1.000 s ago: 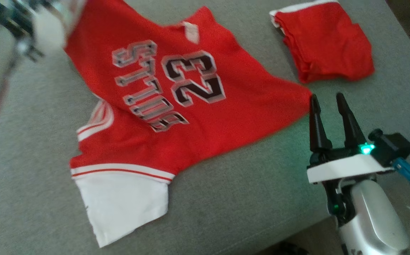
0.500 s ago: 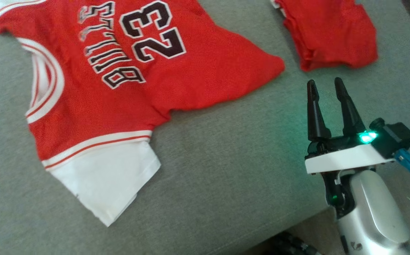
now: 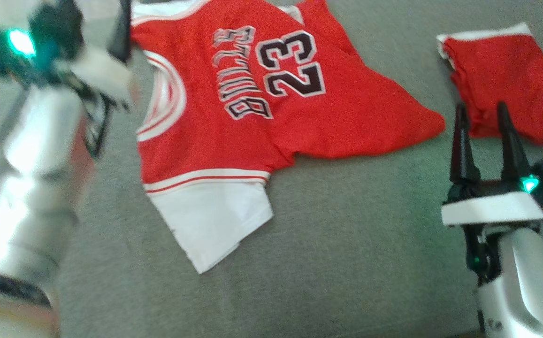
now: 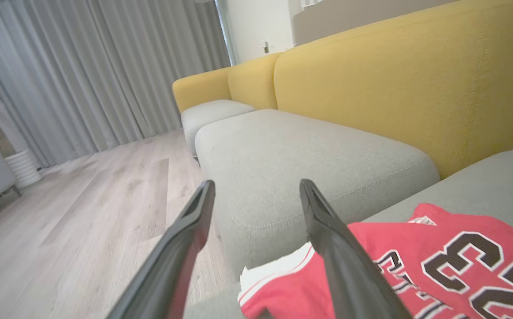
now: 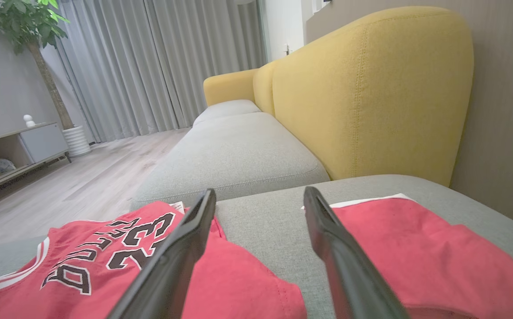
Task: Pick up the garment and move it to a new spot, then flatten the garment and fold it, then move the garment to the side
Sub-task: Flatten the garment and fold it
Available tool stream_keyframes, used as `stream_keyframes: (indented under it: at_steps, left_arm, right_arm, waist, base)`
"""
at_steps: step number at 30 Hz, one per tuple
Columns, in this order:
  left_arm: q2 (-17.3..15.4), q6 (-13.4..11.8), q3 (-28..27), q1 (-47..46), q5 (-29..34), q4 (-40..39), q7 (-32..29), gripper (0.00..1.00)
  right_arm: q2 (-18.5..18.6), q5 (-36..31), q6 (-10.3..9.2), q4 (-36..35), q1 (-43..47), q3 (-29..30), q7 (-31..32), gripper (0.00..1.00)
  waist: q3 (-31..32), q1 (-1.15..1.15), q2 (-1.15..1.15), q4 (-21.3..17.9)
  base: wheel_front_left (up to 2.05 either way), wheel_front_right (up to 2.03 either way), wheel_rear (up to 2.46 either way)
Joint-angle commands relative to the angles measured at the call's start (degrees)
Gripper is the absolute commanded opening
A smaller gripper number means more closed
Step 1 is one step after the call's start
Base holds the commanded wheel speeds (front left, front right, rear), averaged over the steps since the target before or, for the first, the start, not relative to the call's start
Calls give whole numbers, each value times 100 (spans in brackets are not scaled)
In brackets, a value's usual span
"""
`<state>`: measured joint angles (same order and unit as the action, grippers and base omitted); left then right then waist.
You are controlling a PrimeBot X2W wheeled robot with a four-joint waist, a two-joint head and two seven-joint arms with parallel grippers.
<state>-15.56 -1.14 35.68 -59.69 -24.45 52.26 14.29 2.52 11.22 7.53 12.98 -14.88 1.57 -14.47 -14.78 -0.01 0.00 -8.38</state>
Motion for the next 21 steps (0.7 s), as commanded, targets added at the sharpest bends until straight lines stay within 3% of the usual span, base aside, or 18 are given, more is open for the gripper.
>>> stream_keyframes:
  at_steps: [1,6,13,21]
  left_arm:
    - [-157,-71,-201,-48,-42,-226,49,100]
    - [62,-354,-509,1312,-409,-1080,67,100]
    - [303,-720,-642,3077,-557,-2287,70,100]
    - [206,-794,-461,3373,-461,-2664,-113,100]
  right_arm:
    - [36,-48,-4,-192,108,-65,-52,100]
    - [36,-99,-4,-227,430,122,-52,100]
    - [36,-16,-4,-270,738,235,-52,100]
    - [36,2,-4,-329,697,103,-40,100]
  waist:
    - [380,1,0,400]
    - [667,1,0,725]
    - [795,1,0,891]
    - [629,1,0,788]
  base:
    - [0,0,0]
    - [0,0,0]
    - [0,0,0]
    - [0,0,0]
